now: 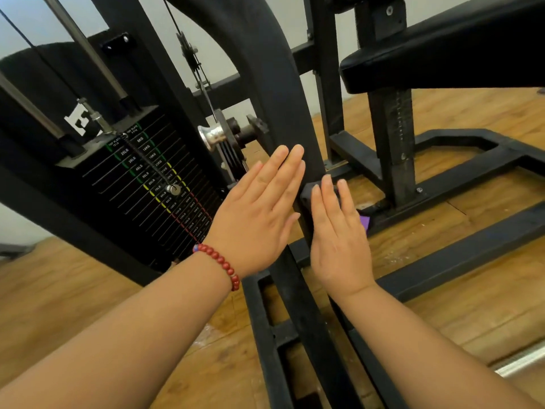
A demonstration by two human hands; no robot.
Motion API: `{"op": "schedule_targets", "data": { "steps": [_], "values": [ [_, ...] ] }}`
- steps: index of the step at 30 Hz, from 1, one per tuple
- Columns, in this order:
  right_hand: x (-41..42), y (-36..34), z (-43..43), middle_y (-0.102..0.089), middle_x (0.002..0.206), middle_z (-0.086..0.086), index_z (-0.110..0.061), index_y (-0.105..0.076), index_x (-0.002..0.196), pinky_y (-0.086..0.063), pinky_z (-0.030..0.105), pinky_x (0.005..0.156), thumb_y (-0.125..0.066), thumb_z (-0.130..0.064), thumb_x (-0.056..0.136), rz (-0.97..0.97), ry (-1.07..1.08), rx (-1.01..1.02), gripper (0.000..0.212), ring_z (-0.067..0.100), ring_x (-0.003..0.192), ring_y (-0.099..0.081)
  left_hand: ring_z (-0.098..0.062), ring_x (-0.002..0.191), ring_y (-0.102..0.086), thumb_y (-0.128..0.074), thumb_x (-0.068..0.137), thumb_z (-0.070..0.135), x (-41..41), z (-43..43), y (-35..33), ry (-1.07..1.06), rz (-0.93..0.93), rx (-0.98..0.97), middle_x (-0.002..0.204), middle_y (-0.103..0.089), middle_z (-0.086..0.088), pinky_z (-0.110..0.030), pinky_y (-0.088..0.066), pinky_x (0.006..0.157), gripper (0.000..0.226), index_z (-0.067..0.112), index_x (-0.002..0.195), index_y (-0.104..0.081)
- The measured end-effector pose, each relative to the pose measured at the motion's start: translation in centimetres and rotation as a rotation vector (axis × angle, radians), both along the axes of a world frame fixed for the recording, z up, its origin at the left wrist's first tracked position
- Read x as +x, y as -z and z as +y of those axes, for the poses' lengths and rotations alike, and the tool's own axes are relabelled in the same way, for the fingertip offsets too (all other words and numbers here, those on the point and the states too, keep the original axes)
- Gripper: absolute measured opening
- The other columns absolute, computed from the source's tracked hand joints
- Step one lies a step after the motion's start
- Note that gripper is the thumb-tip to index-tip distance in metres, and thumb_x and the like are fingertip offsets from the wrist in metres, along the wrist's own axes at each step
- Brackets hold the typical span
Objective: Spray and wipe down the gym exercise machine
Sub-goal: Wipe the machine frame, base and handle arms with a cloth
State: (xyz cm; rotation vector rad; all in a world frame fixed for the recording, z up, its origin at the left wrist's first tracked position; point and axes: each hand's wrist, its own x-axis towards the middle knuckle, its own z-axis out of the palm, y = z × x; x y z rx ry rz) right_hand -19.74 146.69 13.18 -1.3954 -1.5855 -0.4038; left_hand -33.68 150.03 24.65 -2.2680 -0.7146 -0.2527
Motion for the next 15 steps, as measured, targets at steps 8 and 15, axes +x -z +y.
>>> {"op": "schedule_targets", "data": {
  "steps": [8,15],
  "values": [
    [-3.2,4.1,-2.1,0.002,0.161,0.002,-0.011,0.005,0.153,-0.014,0.043,0.121,-0.023,-0.024,0.103,0.453,0.126,-0.192,0.059,0.020,0.150,0.005,-0.031,0.148,-0.001,-0.029,0.100,0.037,0.0,0.3,2.5,0.058,-0.015,-0.054,0.160,-0.003,-0.012,-0.040,0.003,0.121,0.068,0.002,0.150,-0.001],
    [-4.0,5.0,-2.1,0.003,0.161,-0.002,-0.013,0.001,0.152,0.002,0.024,0.121,-0.023,-0.025,0.106,0.636,0.062,-0.161,0.053,0.011,0.150,0.007,-0.030,0.147,0.000,-0.029,0.099,0.036,-0.1,0.5,3.5,0.092,0.003,-0.024,0.159,-0.006,-0.010,-0.040,0.005,0.121,0.065,0.004,0.151,-0.006]
  ]
}}
